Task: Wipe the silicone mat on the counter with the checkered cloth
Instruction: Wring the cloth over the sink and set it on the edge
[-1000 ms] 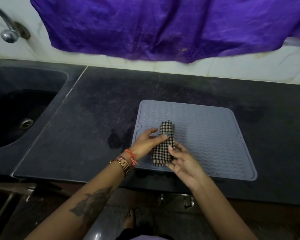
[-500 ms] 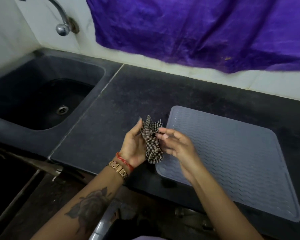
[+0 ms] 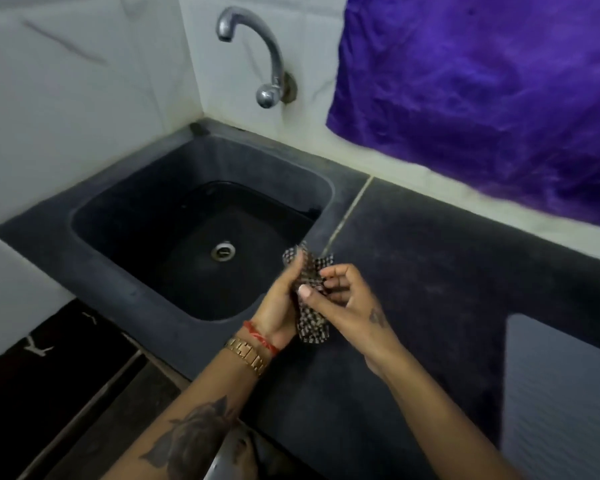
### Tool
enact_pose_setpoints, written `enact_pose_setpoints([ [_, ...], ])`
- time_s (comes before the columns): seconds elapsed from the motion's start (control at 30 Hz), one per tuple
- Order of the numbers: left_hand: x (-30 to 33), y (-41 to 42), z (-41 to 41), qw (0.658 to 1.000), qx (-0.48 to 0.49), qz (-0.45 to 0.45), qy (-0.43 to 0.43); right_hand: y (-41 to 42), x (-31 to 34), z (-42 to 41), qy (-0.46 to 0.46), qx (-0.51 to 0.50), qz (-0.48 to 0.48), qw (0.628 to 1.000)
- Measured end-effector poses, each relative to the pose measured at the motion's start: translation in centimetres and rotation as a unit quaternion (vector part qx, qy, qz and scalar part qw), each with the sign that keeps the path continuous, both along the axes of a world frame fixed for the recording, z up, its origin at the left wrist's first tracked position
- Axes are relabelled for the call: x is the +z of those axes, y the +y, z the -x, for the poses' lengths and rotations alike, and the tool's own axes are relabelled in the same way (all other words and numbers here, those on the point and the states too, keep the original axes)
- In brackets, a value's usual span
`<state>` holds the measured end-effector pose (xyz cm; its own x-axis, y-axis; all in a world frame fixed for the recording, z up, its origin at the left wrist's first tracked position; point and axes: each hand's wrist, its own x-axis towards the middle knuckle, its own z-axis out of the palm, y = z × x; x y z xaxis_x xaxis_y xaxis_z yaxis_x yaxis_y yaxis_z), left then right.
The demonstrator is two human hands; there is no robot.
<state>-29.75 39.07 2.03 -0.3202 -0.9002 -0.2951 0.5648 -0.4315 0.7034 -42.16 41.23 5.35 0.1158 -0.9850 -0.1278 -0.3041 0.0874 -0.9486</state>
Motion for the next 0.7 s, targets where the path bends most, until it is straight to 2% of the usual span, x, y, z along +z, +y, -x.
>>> enact_pose_setpoints([
  [0.07, 0.3, -2.3, -3.1, 1.000, 0.018, 0.002, -0.022, -2.7, 0.0, -3.6, 0.021, 0.019, -0.034, 0.999],
  [0.2, 0.5, -6.8, -9.1, 0.998, 0.039, -0.006, -0.046, -8.0, -0.5, -9.7, 0.021, -0.020, -0.050, 0.998],
  [0.33, 0.5, -10.6, -14.4, 0.996, 0.056, -0.030, -0.068, -12.9, -0.8, -13.7, -0.158, -0.011, -0.143, 0.977],
  [0.47, -0.3, -14.0, -18.6, 0.992, 0.081, -0.056, -0.084, -17.3, -1.6, -16.2, -0.228, 0.004, -0.199, 0.953],
  [0.57, -0.6, -16.3, -20.7, 0.990, 0.100, -0.049, -0.085, -20.4, -2.1, -18.1, -0.213, 0.027, -0.222, 0.951],
  [0.7, -1.0, -19.7, -22.4, 0.986, 0.145, -0.059, -0.059, -24.3, -2.5, -20.3, -0.109, 0.094, -0.238, 0.961],
])
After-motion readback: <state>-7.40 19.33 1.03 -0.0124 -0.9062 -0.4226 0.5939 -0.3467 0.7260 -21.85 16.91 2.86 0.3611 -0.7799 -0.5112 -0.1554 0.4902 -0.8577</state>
